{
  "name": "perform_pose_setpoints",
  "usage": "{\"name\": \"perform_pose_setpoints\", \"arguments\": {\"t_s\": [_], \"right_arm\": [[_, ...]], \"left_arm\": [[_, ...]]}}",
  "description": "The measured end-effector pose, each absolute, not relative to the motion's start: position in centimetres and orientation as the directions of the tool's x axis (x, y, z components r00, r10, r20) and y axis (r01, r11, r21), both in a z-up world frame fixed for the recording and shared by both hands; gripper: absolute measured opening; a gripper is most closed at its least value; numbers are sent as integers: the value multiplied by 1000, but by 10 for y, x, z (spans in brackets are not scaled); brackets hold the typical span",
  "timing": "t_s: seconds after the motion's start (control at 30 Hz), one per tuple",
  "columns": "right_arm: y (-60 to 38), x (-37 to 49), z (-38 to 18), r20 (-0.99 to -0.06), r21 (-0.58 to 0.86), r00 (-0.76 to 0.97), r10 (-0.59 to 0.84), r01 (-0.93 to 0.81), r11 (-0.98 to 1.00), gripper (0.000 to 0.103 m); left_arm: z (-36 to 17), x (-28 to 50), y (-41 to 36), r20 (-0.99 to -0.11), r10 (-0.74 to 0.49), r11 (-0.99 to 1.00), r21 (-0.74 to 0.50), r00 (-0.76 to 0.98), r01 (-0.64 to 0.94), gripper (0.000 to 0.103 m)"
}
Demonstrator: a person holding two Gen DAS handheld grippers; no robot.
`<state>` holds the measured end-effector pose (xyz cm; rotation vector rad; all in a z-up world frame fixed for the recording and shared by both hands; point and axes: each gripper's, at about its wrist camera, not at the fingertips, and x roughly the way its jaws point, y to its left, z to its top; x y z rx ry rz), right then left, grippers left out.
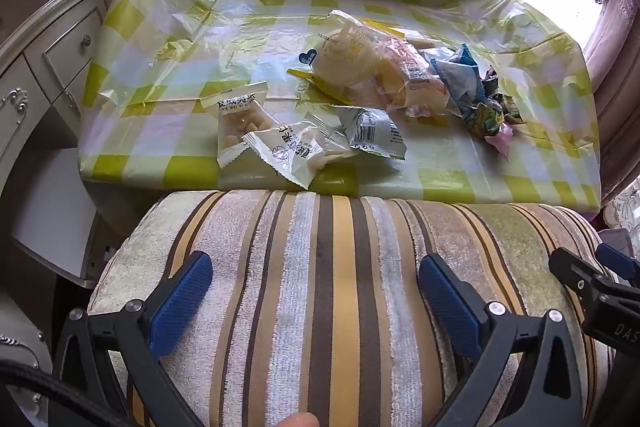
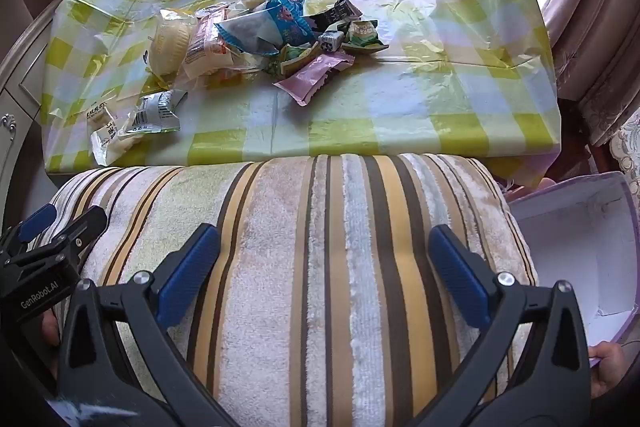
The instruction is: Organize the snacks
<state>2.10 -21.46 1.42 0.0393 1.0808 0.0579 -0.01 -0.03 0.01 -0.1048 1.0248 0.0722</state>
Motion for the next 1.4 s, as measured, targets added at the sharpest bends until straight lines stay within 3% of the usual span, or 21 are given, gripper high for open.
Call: {"name": "perform_pose_setpoints", "arguments": {"t_s": [0.77, 1.4], "right_arm": [[-213, 21, 15, -882, 62, 467, 68, -28, 998, 103], [-214, 22, 13, -876, 53, 479, 60, -27, 998, 103]], "left_arm": [[0, -3, -7, -853, 47, 995, -7, 519, -102, 103], [-3, 3, -6, -863, -22, 995, -67, 505, -71, 103]]}}
